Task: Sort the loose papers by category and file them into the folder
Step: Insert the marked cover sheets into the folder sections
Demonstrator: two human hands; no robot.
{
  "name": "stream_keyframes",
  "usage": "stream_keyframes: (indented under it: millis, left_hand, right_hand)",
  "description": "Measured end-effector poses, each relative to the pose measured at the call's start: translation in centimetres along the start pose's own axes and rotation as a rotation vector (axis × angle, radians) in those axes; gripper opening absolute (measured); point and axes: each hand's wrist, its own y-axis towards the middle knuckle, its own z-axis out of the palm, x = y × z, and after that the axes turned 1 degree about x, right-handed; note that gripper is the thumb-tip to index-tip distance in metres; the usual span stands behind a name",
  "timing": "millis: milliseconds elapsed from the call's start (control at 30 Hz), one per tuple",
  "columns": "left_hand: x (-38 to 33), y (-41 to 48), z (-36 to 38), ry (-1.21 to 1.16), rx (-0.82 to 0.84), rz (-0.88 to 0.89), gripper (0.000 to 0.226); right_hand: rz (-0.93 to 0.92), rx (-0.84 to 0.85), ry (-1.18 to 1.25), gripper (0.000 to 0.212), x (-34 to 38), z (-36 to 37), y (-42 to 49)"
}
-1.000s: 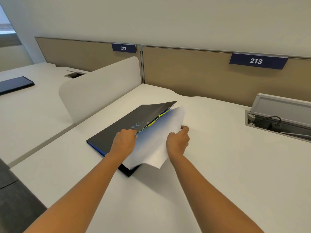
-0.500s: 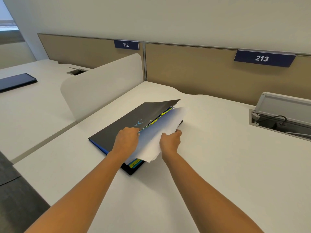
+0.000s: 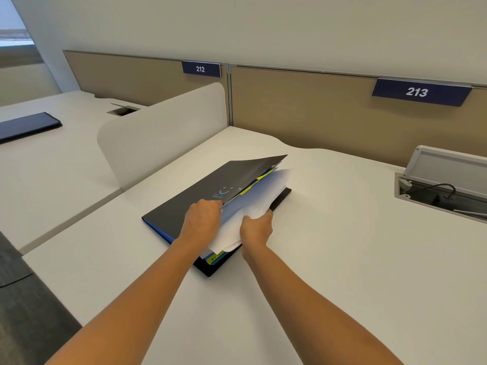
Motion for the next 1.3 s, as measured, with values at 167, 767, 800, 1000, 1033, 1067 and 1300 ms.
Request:
stream_keyframes:
  millis: [167, 767, 800, 1000, 1033, 1067, 1300]
  left_hand:
    - [0.0, -0.1, -0.3, -0.005, -0.010, -0.007, 0.028]
    - [-1.4, -0.8, 0.1, 0.054, 0.062, -0.021, 0.021]
    - [-1.3, -0.7, 0.1, 0.049, 0.059, -0.025, 0.022]
    - [-1.7, -0.7, 0.0, 0.025, 0.054, -0.024, 0.023]
    - [-1.7, -0.8, 0.0, 0.023, 0.054, -0.020, 0.022]
    - [-1.7, -0.9, 0.0, 0.018, 0.052, -0.016, 0.023]
    - [-1.4, -1.1, 0.3, 0.008, 0.031, -0.025, 0.024]
  right_hand:
    - [0.151, 0.111, 0.112, 0.042, -0.8, -0.1, 0.8]
    - [0.008, 0.252, -0.288, 0.039, -0.6, 2.2, 2.6]
    - [-0.056, 0.185, -0.324, 0.036, -0.4, 1.6, 2.7]
    - [-0.116, 0.150, -0.378, 0.036, -0.5, 1.4, 2.6]
    - [-0.105, 0.159, -0.379, 0.036, -0.6, 1.7, 2.7]
    - [-0.101, 0.164, -0.374, 0.037, -0.6, 2.0, 2.8]
    - [-0.149, 0.301, -0.525, 0.041, -1.3, 1.1, 3.8]
